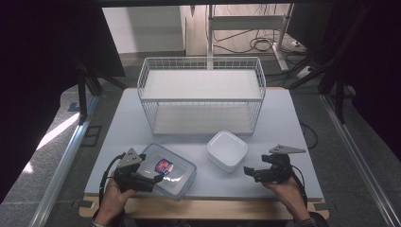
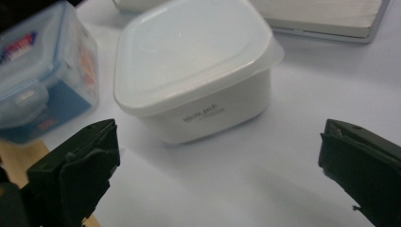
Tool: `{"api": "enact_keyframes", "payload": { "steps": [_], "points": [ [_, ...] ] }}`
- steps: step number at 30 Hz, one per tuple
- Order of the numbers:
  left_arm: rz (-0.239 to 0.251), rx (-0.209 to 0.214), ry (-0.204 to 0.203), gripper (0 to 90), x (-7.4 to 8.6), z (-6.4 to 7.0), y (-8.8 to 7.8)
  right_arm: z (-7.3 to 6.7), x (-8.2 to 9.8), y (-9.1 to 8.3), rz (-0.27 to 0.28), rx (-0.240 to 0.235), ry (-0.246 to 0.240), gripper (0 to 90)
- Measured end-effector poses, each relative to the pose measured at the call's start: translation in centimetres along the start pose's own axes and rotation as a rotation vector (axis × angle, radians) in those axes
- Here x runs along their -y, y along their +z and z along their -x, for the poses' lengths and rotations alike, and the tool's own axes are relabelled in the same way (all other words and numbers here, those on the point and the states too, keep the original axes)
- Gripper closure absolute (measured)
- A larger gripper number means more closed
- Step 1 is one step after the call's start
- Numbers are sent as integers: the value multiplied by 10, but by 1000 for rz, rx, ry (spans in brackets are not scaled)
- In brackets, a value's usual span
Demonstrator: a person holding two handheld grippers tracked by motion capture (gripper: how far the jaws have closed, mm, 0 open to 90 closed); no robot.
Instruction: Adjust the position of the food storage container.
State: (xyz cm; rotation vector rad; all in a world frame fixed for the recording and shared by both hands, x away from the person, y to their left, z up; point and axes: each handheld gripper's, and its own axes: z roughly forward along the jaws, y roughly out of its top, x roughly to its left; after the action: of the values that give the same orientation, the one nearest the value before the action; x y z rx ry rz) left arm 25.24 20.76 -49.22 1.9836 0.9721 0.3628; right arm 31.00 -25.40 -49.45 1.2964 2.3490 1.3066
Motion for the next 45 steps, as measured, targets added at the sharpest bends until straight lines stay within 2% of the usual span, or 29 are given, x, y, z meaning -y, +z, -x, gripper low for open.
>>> {"api": "enact_keyframes", "payload": {
  "steps": [4,10,19,22,25,29,30,32,36,40,45],
  "points": [
    [-2,-14,15,0,0,2,0,-3,-1,3,-43,45,-30,67],
    [31,-13,24,0,1,2,-2,-6,-2,4,-36,73,-43,163],
    [58,-58,34,29,0,3,-7,-4,-6,0,-33,41,-70,403],
    [68,-54,24,46,0,3,-8,-4,-9,-3,-7,24,-66,463],
    [71,-68,14,63,0,2,-9,-6,-14,-7,6,7,-79,540],
    [59,-73,-3,67,-1,1,-8,-10,-20,-6,-3,-6,-105,606],
    [60,-72,-6,68,-1,1,-8,-15,-25,-4,-22,-18,-136,679],
    [58,-83,-1,67,-1,2,-8,-20,-29,0,-39,-21,-164,743],
    [54,-96,-2,66,-1,3,-7,-32,-38,10,-84,3,-243,851],
    [53,-100,2,66,-1,2,-6,-37,-50,22,-92,-4,-262,892],
    [57,-106,-2,65,0,2,-7,-42,-69,39,-72,-43,-241,893]
  ]
}}
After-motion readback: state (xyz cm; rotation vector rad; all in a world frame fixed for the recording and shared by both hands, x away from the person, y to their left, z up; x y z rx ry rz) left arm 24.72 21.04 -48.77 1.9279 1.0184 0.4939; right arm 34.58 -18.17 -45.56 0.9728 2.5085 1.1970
